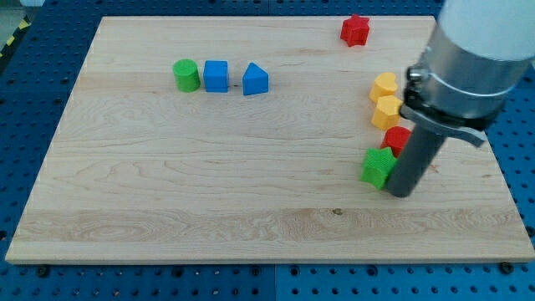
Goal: Move the green star to the right of the blue triangle
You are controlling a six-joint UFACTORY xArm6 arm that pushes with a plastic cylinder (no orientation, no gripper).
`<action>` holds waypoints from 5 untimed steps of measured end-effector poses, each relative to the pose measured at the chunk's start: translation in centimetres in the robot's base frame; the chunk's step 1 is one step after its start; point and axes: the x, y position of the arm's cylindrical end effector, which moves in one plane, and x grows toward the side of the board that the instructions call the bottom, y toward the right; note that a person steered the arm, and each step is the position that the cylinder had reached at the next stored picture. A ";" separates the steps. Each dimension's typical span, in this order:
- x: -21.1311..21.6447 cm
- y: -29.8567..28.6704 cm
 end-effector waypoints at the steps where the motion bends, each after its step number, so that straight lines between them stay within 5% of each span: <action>1: -0.7 -2.1; 5: -9.4 -5.9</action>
